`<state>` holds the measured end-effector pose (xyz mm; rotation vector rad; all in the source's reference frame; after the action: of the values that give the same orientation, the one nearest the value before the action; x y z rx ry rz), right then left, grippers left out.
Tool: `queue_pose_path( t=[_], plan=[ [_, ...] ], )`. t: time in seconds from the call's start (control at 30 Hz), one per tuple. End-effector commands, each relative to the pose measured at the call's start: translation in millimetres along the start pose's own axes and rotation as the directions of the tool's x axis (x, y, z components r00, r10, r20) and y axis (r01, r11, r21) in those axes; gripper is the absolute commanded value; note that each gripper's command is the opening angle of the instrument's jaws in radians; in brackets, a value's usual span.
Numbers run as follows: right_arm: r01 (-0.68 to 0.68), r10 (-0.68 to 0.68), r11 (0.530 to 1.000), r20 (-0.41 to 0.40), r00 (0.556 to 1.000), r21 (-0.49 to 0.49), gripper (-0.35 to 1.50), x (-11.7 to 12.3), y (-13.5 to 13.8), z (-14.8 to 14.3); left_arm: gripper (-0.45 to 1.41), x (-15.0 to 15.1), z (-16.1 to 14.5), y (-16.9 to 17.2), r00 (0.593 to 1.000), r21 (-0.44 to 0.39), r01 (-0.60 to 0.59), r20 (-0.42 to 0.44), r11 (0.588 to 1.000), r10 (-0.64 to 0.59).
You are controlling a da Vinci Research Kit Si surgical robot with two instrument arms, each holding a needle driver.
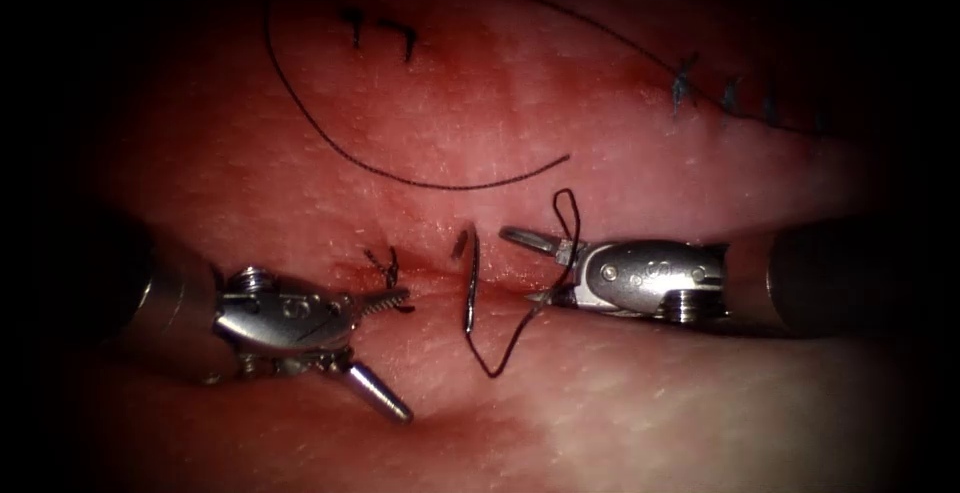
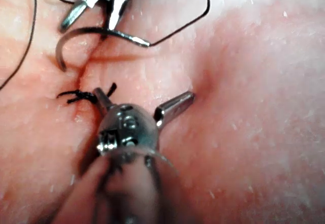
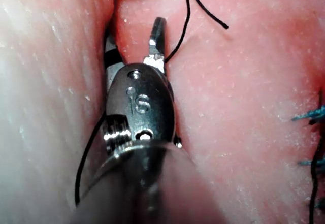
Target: Wound Closure
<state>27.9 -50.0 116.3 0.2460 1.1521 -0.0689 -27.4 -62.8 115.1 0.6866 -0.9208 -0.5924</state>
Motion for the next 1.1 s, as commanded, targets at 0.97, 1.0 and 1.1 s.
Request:
queue_pose_path(
  t=[0.97,1.0,1.1],
  plan=[
    [0.095,-0.112,0.979,-0.085,0.990,-0.179,1.18,8.0,0.2,-2.3,0.89,-4.3,-0.9,0.4,0.968,-0.108,-0.210,0.114,0.972,0.222],
    [0.103,-0.121,0.976,-0.086,0.989,-0.191,1.18,8.2,0.2,-2.0,0.89,-4.7,-1.0,0.4,0.965,-0.121,-0.218,0.121,0.968,0.233],
    [0.177,-0.198,0.959,-0.080,0.977,-0.221,1.16,8.6,0.4,-1.2,0.89,-5.1,-0.8,0.5,0.960,-0.138,-0.229,0.133,0.964,0.247]
  ],
)
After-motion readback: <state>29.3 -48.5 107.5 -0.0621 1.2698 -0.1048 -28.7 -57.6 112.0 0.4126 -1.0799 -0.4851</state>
